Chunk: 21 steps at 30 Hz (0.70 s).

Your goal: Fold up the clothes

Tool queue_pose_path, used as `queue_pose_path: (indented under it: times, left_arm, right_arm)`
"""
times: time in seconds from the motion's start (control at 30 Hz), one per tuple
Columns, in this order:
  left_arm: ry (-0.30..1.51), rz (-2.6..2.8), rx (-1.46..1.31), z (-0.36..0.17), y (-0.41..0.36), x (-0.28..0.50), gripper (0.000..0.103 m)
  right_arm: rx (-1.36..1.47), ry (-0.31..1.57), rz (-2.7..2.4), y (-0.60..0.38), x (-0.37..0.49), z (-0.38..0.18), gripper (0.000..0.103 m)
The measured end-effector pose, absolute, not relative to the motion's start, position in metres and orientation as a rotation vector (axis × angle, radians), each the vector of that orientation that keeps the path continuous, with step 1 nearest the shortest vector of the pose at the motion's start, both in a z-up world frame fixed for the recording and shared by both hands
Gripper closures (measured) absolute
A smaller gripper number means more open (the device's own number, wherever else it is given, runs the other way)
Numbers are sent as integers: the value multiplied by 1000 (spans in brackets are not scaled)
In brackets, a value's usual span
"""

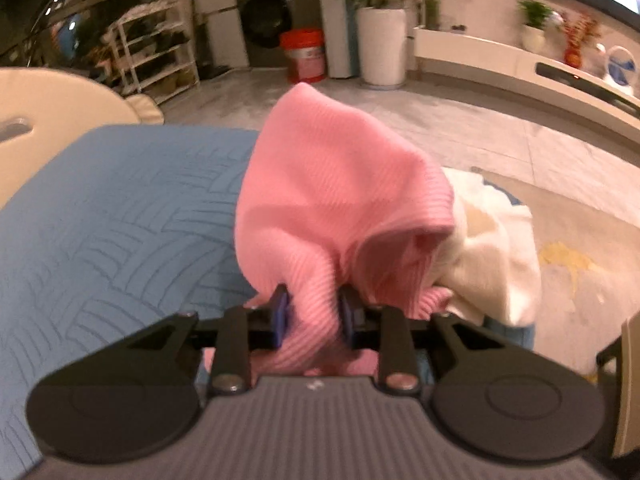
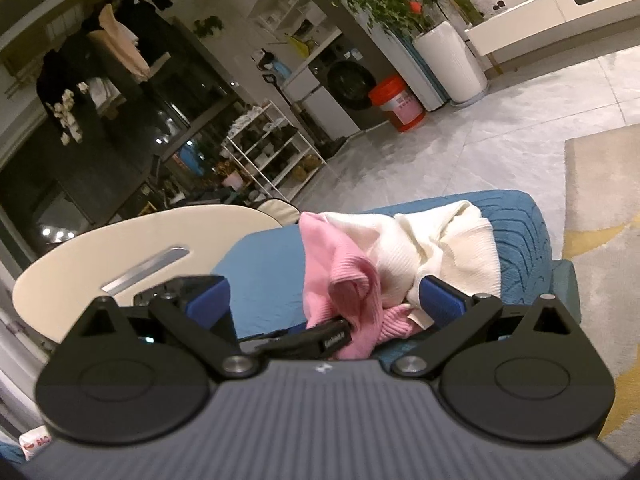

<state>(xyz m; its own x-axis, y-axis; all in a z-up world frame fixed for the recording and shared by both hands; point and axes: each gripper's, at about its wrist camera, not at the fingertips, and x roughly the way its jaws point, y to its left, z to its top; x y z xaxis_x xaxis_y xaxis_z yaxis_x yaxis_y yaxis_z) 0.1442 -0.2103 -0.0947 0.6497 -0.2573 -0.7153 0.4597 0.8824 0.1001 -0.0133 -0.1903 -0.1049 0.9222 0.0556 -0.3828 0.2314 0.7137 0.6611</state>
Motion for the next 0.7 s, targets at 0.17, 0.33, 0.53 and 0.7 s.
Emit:
queue_pose_path:
  times: [0.17,0.33,0.53,0.7]
  left_arm:
    - [654,-238,161,-73,-131,118,91]
    - [507,18,-22,-42,9,30,103]
    - [505,176,-152,-38,112,-48,99]
    - [510,186,-131,-63,121,-59,51]
  right_arm:
    - [726,403,-103,-184,-15,-102,0]
    - [681,432,-104,-170,-11,-100,0]
    - [551,522,-43,-125,3,-93,0]
    - [452,597,64,-81,20,-89,0]
